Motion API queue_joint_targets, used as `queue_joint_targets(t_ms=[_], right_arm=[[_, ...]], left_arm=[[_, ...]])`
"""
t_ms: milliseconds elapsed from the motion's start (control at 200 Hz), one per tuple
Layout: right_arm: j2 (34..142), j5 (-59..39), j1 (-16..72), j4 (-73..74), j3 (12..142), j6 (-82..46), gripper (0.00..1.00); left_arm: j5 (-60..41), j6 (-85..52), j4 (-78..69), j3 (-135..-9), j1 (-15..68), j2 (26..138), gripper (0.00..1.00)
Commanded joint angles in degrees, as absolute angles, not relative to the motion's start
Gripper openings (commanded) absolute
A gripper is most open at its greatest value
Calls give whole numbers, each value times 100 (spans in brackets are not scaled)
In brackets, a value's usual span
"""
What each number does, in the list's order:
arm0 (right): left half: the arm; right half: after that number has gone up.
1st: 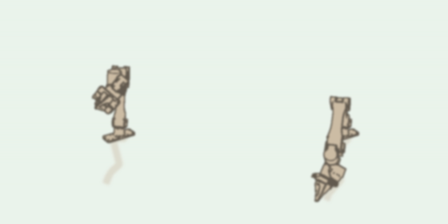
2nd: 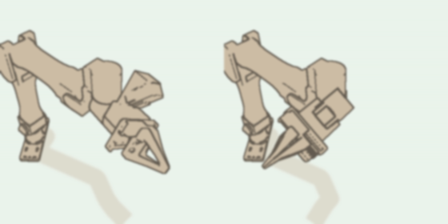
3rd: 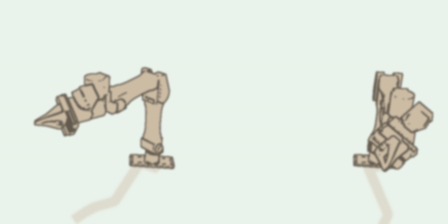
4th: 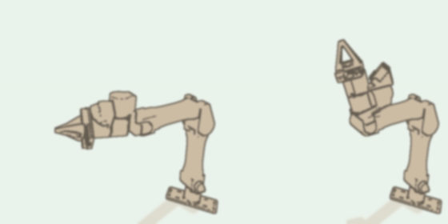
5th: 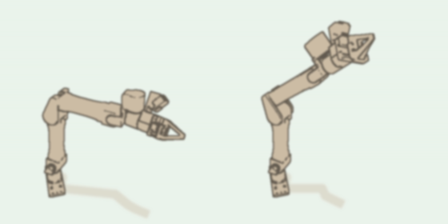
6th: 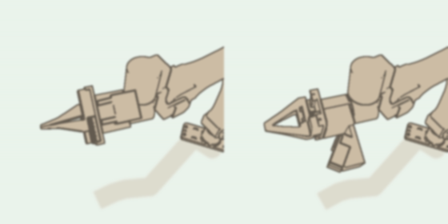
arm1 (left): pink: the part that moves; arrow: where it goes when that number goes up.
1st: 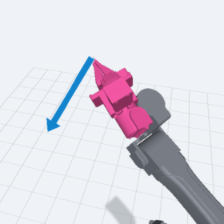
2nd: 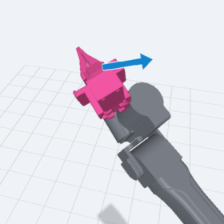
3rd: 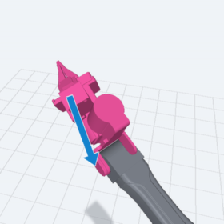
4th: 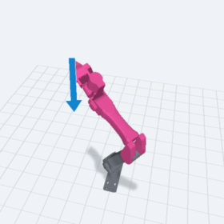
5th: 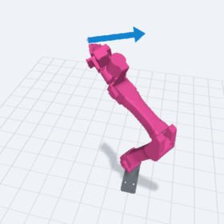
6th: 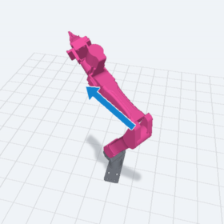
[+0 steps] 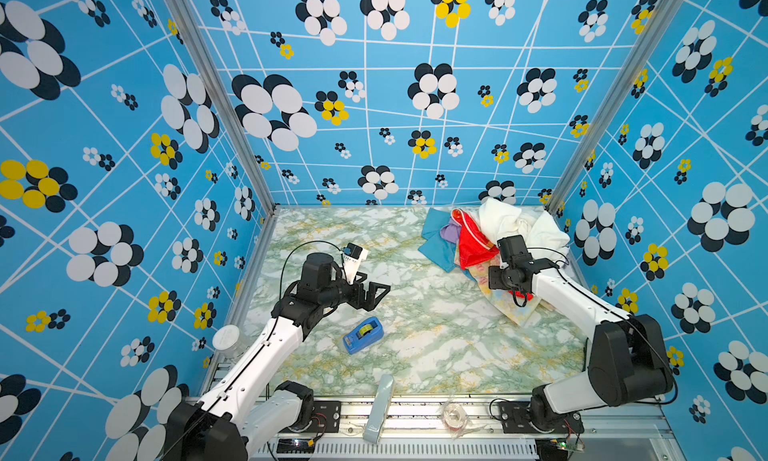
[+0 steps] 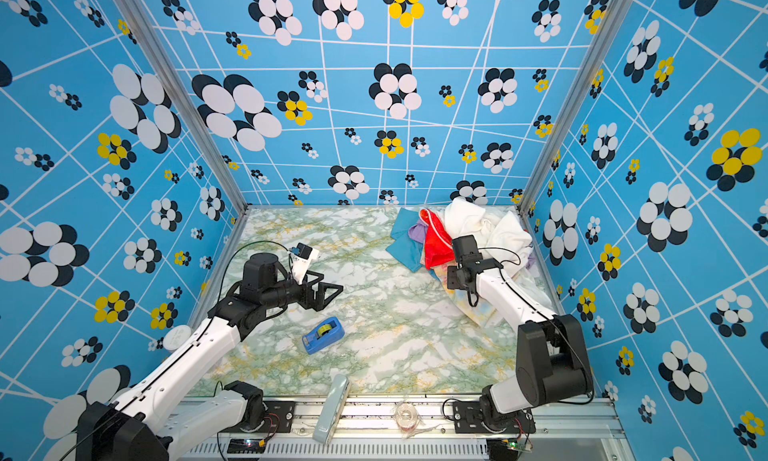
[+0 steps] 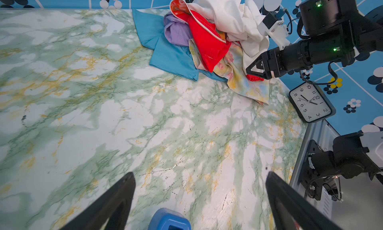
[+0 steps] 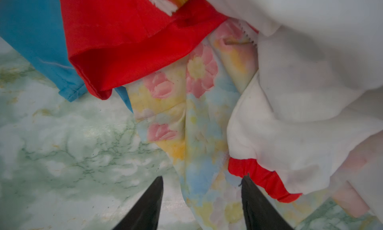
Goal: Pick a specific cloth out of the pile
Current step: 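Reach the right gripper down into the cloth pile while the left arm lifts, then push the right gripper under the red cloth onto the floral cloth and close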
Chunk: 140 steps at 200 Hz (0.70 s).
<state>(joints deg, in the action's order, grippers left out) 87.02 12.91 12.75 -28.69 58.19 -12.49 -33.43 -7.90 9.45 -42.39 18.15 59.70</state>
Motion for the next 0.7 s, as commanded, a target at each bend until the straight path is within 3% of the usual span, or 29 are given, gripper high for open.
queue_joint_targets(t_ms=[0,425,695], right_arm=[[8971,1070,1327,-3030,6146,-1389,57],[9713,1542,1388,-2817,6507,-1427,46],[10137,1732,1389,-2781,6837,-1401,44]], left_arm=[[-3331,-817,940,-4343,1869,5979,99],[-3265,-756,846,-4210,1864,5839,99],[-3232,-686,904,-4219,1863,5783,99]])
